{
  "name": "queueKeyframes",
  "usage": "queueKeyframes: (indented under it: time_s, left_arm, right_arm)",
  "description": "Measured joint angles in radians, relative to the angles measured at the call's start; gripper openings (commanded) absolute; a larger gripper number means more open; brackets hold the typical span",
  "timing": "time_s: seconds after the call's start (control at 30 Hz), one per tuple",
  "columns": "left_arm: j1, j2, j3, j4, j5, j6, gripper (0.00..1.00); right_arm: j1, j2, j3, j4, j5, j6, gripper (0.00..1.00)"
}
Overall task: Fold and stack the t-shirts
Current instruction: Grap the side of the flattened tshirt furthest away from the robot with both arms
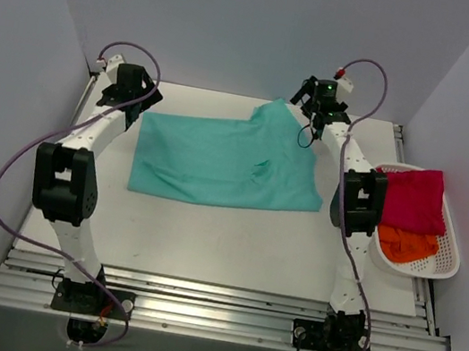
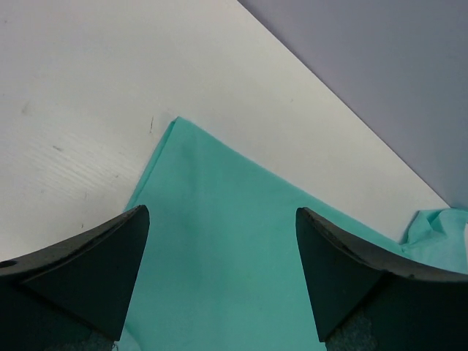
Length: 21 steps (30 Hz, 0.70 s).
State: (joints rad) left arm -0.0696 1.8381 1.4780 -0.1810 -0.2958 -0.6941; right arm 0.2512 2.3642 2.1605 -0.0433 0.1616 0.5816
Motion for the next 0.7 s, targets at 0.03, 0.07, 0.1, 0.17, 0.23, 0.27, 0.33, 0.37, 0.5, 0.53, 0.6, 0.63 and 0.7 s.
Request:
queueKeyframes:
  time_s: [0.03, 0.07, 0.1, 0.17, 0.23, 0.27, 0.33, 0.37, 0.5, 0.53, 0.6, 0.63, 0.7]
  left_arm:
    - [0.005, 0.032, 0.028, 0.001, 0.009, 0.003, 0.90]
    - [0.010, 0.069, 0.056, 0.000, 0.019, 0.005, 0.90]
    - [0.017, 0.114, 0.087, -0.002, 0.029, 0.009, 0.90]
    - [0.026, 0.180, 0.129, -0.005, 0.048, 0.016, 0.89]
    - [0.034, 0.244, 0.163, -0.018, 0.064, 0.023, 0.89]
    - [0.037, 0.265, 0.167, -0.019, 0.071, 0.024, 0.89]
    - [0.040, 0.287, 0.166, -0.026, 0.082, 0.027, 0.89]
    - [0.040, 0.289, 0.162, -0.026, 0.086, 0.027, 0.90]
    - [0.041, 0.288, 0.163, -0.021, 0.092, 0.030, 0.89]
    - [0.041, 0.288, 0.163, -0.022, 0.092, 0.030, 0.90]
    - [0.043, 0.288, 0.163, -0.024, 0.092, 0.029, 0.90]
    - [0.045, 0.288, 0.162, -0.023, 0.092, 0.029, 0.90]
    - [0.048, 0.288, 0.158, -0.021, 0.092, 0.027, 0.89]
  right_arm:
    - [-0.035, 0.006, -0.039, 0.022, -0.012, 0.000, 1.00]
    - [-0.069, 0.010, -0.089, 0.046, -0.028, -0.002, 1.00]
    - [-0.100, 0.021, -0.123, 0.057, -0.043, -0.003, 1.00]
    - [-0.142, 0.071, -0.130, 0.069, -0.079, -0.009, 1.00]
    - [-0.161, 0.137, -0.098, 0.071, -0.113, -0.014, 1.00]
    - [-0.162, 0.163, -0.085, 0.094, -0.116, -0.031, 1.00]
    - [-0.151, 0.170, -0.071, 0.116, -0.145, -0.031, 1.00]
    - [-0.144, 0.167, -0.071, 0.129, -0.161, -0.033, 1.00]
    - [-0.118, 0.167, -0.076, 0.146, -0.187, -0.031, 1.00]
    - [-0.112, 0.167, -0.079, 0.149, -0.195, -0.030, 1.00]
    - [-0.105, 0.167, -0.092, 0.160, -0.206, -0.026, 1.00]
    - [-0.105, 0.166, -0.107, 0.170, -0.212, -0.024, 0.99]
    - [-0.107, 0.160, -0.134, 0.208, -0.217, -0.019, 0.96]
